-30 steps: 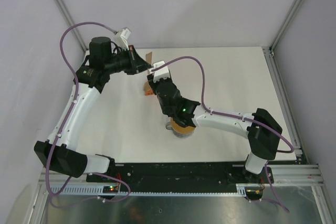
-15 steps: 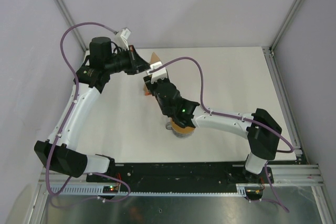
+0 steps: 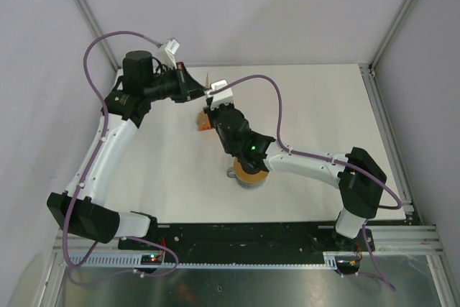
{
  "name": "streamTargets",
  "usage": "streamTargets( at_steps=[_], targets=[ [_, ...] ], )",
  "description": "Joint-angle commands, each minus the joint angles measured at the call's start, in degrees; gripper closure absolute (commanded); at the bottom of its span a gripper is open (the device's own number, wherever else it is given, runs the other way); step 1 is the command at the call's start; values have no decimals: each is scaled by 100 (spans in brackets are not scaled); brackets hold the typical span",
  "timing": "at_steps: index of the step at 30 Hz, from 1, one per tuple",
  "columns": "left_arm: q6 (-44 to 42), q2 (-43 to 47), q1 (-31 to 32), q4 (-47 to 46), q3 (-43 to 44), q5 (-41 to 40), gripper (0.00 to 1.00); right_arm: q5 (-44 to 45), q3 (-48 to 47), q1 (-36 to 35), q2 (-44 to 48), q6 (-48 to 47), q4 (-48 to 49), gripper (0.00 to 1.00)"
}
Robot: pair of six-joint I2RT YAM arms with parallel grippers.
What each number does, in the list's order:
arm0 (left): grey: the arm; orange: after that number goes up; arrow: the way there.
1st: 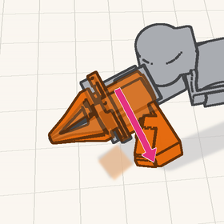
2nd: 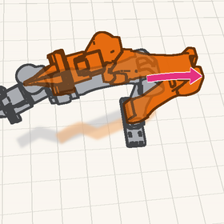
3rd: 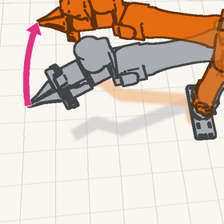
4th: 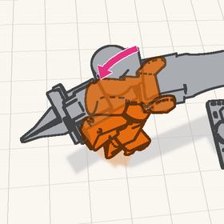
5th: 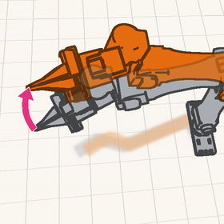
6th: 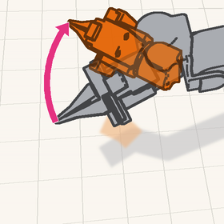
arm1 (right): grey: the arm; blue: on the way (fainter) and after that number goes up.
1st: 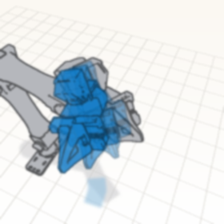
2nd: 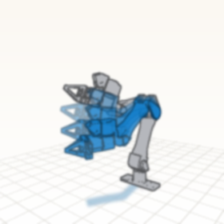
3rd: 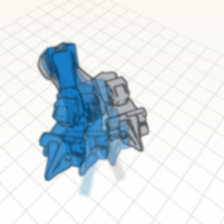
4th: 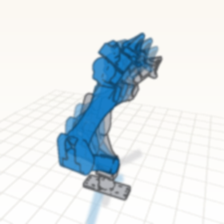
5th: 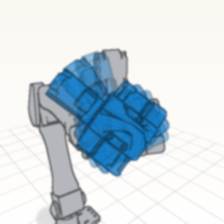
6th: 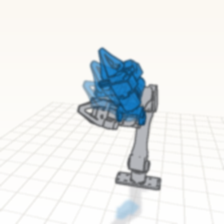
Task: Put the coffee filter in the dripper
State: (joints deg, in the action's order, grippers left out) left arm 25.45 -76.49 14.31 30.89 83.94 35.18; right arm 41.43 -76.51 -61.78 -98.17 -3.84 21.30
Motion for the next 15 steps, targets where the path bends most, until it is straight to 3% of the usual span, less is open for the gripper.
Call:
streamTargets(
  at_steps=[1,2,4,8,10,15],
  targets=[
    [28,29,29,-154,-87,194,100,-29,-250,86,85,133,74,92],
    [-37,16,29,-154,-79,223,98,-60,-250,113,117,192,-8,96],
    [-169,15,33,-154,-66,204,86,-145,-250,164,205,305,-187,99],
    [-538,77,29,-149,-52,84,53,-291,-250,227,443,463,-597,100],
    [-732,124,35,-148,-42,37,43,-407,-250,287,607,643,-890,100],
    [-1144,294,29,-147,-15,-20,30,-1268,-250,754,1187,1476,-2050,100]
  ],
)
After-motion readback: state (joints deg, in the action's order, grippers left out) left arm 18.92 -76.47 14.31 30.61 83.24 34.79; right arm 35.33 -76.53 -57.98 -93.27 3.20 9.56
